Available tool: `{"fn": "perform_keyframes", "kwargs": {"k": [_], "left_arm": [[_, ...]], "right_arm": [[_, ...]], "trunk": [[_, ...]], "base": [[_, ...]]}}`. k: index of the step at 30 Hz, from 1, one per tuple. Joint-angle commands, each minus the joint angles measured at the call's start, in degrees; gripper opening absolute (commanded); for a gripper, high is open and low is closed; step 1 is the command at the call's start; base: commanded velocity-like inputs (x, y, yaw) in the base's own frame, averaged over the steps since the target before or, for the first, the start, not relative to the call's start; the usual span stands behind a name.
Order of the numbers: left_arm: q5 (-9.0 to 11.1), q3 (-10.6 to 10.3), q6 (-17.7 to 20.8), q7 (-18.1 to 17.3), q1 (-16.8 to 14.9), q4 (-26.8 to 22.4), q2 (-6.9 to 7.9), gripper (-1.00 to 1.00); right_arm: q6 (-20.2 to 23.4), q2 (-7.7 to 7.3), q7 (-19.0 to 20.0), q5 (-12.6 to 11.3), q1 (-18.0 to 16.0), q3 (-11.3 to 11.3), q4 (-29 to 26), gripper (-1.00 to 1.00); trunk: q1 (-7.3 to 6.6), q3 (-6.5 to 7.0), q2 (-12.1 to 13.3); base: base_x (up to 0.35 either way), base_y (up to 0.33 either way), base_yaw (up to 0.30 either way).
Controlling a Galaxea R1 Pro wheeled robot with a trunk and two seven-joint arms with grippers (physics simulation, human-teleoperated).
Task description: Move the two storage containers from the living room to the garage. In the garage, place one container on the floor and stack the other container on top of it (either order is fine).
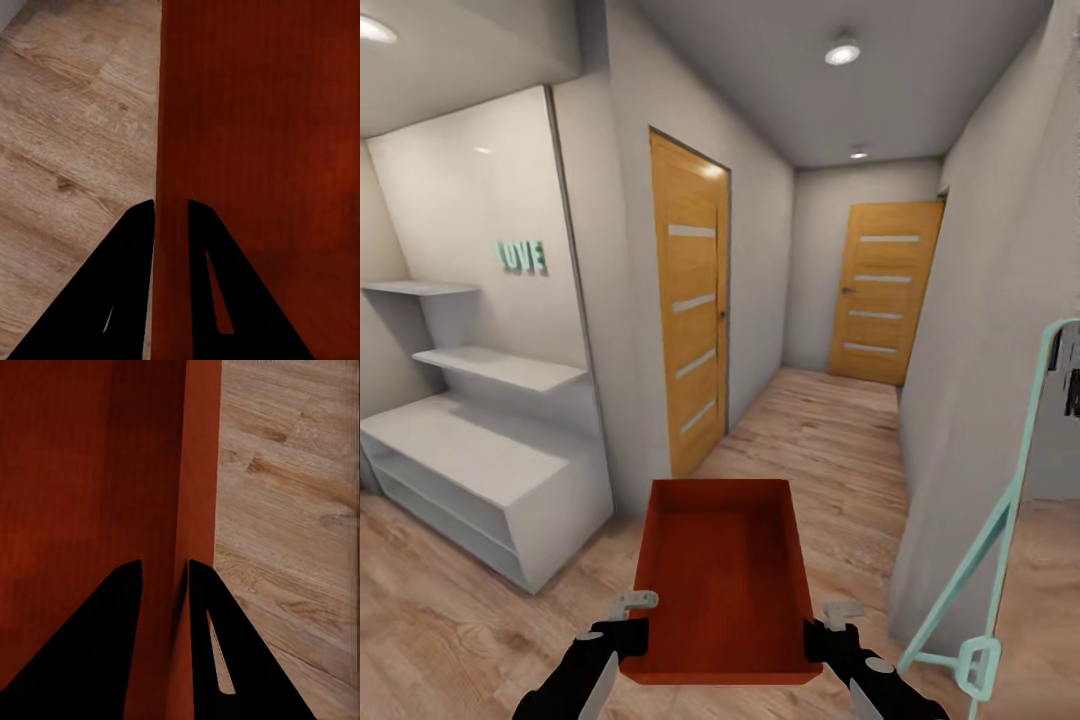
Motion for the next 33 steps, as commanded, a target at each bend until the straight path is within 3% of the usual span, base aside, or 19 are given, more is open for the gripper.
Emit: {"fn": "perform_keyframes", "kwargs": {"k": [1,11,33], "left_arm": [[-0.87,0.87,0.42,0.58,-0.02,-0.03,1.89,-1.00],[-0.87,0.87,0.42,0.59,-0.02,-0.03,1.93,-1.00],[-0.87,0.87,0.42,0.59,-0.02,-0.03,1.98,-1.00]], "right_arm": [[-0.19,-0.40,0.48,-0.48,-0.01,1.63,-0.10,-1.00],[-0.19,-0.40,0.48,-0.48,-0.01,1.63,-0.10,-1.00],[-0.19,-0.40,0.48,-0.48,-0.01,1.63,-0.10,-1.00]], "trunk": [[0.05,-0.01,-0.03],[0.05,-0.01,-0.03],[0.05,-0.01,-0.03]], "base": [[0.329,0.113,-0.274],[0.329,0.116,-0.241],[0.329,0.108,-0.006]]}}
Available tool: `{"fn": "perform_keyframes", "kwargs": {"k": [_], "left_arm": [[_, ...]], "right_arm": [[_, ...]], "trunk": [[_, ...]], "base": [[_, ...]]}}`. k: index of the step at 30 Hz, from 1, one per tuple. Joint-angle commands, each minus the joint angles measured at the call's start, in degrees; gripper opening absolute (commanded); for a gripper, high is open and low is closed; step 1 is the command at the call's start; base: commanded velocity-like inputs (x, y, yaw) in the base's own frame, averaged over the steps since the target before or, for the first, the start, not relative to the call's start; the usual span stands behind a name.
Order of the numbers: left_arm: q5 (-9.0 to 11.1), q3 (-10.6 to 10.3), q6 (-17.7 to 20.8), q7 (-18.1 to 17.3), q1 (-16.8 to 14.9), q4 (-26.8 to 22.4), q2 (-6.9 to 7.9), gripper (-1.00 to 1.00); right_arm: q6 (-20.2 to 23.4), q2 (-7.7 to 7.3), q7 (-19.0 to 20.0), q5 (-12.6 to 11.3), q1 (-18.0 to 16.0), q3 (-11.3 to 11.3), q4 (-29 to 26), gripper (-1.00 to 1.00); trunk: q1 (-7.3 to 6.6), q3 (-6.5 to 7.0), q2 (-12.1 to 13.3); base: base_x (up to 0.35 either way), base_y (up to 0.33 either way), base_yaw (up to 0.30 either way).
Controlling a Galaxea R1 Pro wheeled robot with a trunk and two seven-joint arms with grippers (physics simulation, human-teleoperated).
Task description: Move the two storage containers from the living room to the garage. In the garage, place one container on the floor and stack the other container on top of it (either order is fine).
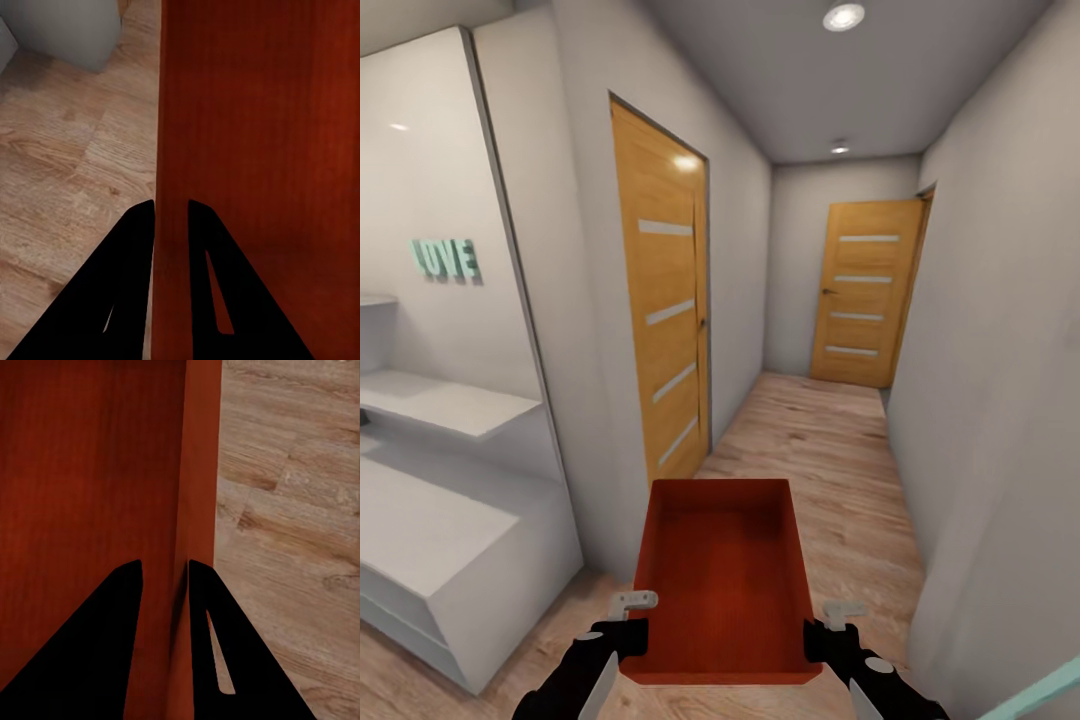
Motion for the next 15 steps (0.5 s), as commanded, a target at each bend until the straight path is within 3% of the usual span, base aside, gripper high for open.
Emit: {"fn": "perform_keyframes", "kwargs": {"k": [1,5,15], "left_arm": [[-0.88,0.88,0.41,0.59,-0.03,-0.01,1.98,-1.00],[-0.88,0.88,0.41,0.60,-0.03,-0.01,1.98,-1.00],[-0.88,0.88,0.41,0.60,-0.03,-0.01,1.98,-1.00]], "right_arm": [[-0.19,-0.40,0.48,-0.47,0.01,1.62,-0.11,-1.00],[-0.19,-0.40,0.48,-0.47,0.01,1.62,-0.11,-1.00],[-0.19,-0.40,0.48,-0.47,0.01,1.62,-0.11,-1.00]], "trunk": [[0.05,-0.01,-0.03],[0.05,-0.01,-0.03],[0.05,-0.01,-0.03]], "base": [[0.329,0.014,-0.016],[0.329,0.005,-0.146],[0.329,0.000,-0.269]]}}
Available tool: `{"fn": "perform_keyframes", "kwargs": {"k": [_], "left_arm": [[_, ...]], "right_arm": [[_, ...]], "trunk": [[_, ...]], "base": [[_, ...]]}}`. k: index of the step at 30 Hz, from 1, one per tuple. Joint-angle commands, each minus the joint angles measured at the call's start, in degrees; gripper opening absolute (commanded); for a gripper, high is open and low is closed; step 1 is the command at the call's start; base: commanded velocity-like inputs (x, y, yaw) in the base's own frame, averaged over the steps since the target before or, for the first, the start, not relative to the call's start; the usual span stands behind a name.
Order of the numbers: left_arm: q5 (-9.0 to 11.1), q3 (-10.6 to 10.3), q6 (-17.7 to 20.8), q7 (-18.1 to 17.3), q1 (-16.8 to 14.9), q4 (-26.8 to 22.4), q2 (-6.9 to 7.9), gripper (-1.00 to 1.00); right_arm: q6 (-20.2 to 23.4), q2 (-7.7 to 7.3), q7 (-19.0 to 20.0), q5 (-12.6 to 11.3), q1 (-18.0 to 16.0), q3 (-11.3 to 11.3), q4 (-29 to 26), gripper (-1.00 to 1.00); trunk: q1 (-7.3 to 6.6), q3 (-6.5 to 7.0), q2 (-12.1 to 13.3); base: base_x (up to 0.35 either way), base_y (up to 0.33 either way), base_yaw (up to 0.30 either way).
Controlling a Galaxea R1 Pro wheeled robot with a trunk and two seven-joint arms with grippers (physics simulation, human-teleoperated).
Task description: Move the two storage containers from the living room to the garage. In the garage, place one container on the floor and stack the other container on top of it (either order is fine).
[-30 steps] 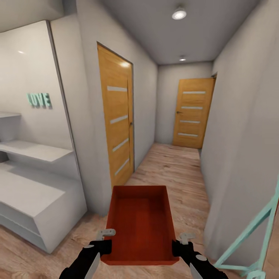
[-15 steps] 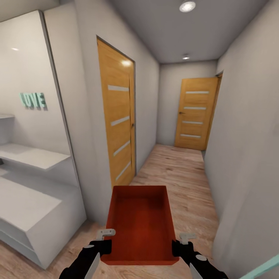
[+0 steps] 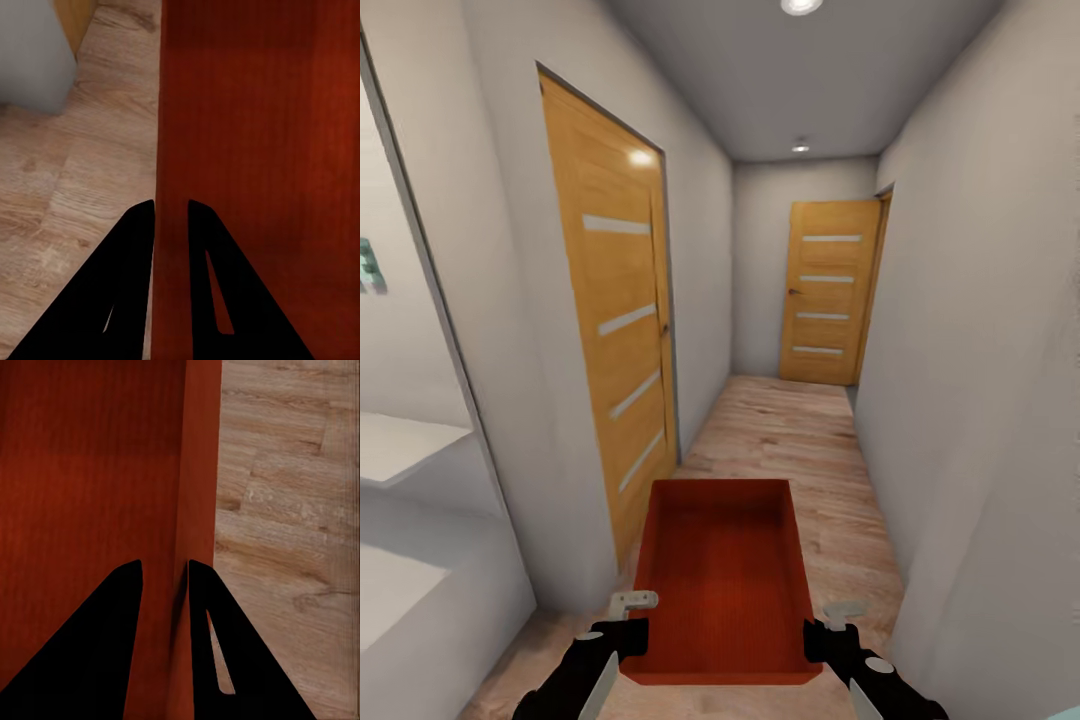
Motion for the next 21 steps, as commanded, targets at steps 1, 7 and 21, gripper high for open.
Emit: {"fn": "perform_keyframes", "kwargs": {"k": [1,7,21], "left_arm": [[-0.88,0.87,0.43,0.61,-0.01,-0.04,1.99,-1.00],[-0.88,0.87,0.43,0.61,-0.03,-0.04,1.99,-1.00],[-0.88,0.87,0.43,0.61,-0.02,-0.04,1.99,-1.00]], "right_arm": [[-0.20,-0.39,0.49,-0.47,-0.01,1.62,-0.09,-1.00],[-0.20,-0.39,0.49,-0.47,-0.01,1.62,-0.09,-1.00],[-0.20,-0.39,0.49,-0.47,-0.01,1.62,-0.09,-1.00]], "trunk": [[0.05,-0.01,-0.03],[0.05,-0.01,-0.03],[0.05,-0.01,-0.03]], "base": [[0.329,0.000,-0.274],[0.329,0.000,-0.274],[0.329,0.030,-0.206]]}}
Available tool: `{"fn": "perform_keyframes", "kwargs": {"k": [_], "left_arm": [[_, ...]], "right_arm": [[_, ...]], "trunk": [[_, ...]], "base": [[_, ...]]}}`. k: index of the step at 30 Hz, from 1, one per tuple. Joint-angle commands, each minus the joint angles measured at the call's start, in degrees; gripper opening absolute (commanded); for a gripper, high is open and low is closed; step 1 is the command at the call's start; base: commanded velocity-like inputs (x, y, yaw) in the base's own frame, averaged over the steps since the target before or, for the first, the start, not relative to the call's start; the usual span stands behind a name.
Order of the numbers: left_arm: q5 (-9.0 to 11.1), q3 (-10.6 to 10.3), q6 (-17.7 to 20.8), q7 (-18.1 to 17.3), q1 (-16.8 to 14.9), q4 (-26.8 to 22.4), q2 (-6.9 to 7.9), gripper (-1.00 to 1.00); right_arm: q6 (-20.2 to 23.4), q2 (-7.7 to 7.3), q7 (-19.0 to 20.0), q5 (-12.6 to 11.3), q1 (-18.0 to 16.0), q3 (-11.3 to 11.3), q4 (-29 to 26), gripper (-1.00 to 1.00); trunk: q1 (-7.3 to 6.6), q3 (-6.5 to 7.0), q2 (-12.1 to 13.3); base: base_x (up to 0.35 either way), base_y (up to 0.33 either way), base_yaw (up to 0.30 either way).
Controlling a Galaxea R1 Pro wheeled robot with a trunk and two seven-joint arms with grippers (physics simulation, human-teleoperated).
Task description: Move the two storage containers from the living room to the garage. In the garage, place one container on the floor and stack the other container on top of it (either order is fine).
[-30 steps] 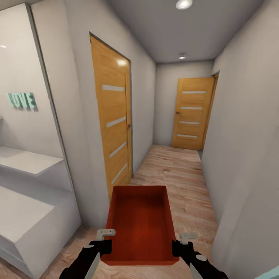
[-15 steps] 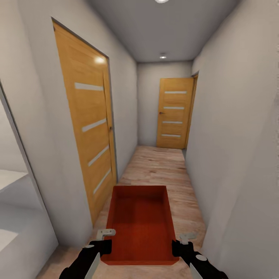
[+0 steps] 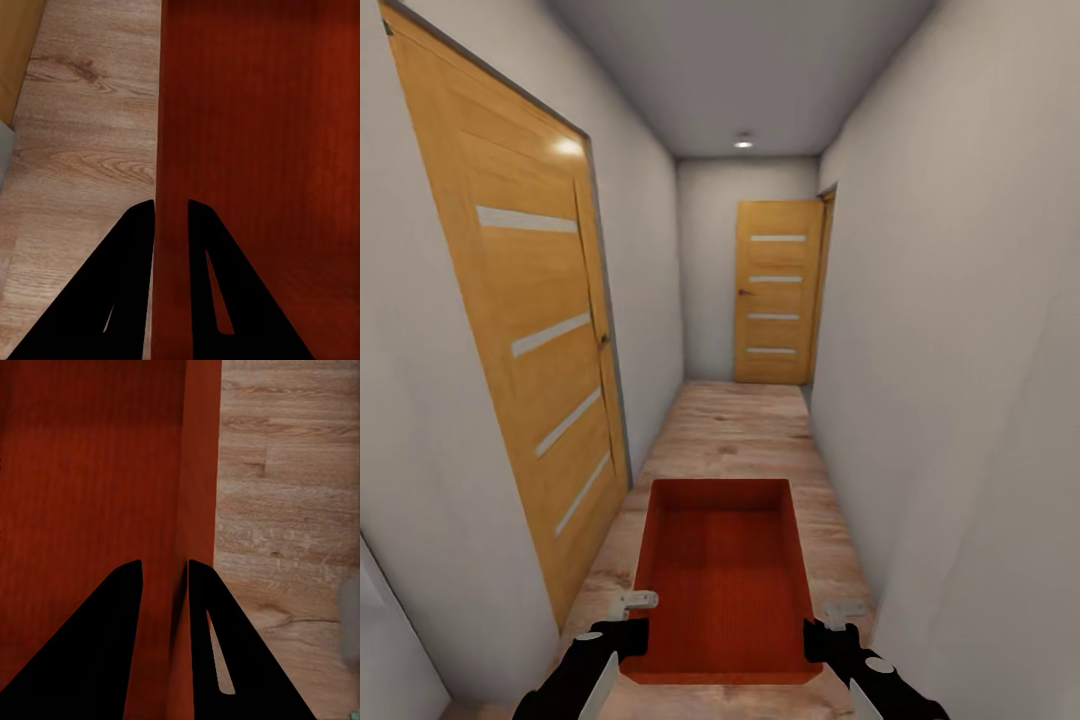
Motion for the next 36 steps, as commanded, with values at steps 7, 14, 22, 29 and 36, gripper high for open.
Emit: {"fn": "perform_keyframes", "kwargs": {"k": [7,14,22,29,36], "left_arm": [[-0.88,0.88,0.41,0.56,-0.03,-0.04,2.00,-1.00],[-0.88,0.88,0.41,0.58,-0.04,-0.01,2.00,-1.00],[-0.88,0.88,0.41,0.59,-0.05,-0.05,2.00,-1.00],[-0.88,0.88,0.41,0.56,-0.04,-0.01,2.00,-1.00],[-0.88,0.88,0.41,0.56,-0.03,-0.01,2.00,-1.00]], "right_arm": [[-0.18,-0.38,0.47,-0.47,0.01,1.60,-0.11,-1.00],[-0.18,-0.38,0.47,-0.47,0.01,1.60,-0.11,-1.00],[-0.18,-0.38,0.47,-0.47,0.01,1.60,-0.11,-1.00],[-0.18,-0.38,0.47,-0.47,0.01,1.60,-0.11,-1.00],[-0.18,-0.38,0.47,-0.47,0.01,1.60,-0.11,-1.00]], "trunk": [[0.05,-0.01,-0.03],[0.05,-0.01,-0.03],[0.05,-0.01,-0.03],[0.05,-0.01,-0.03],[0.05,-0.01,-0.03]], "base": [[0.329,0.093,-0.007],[0.329,0.094,-0.003],[0.329,0.094,-0.117],[0.329,0.094,-0.002],[0.329,0.091,0.000]]}}
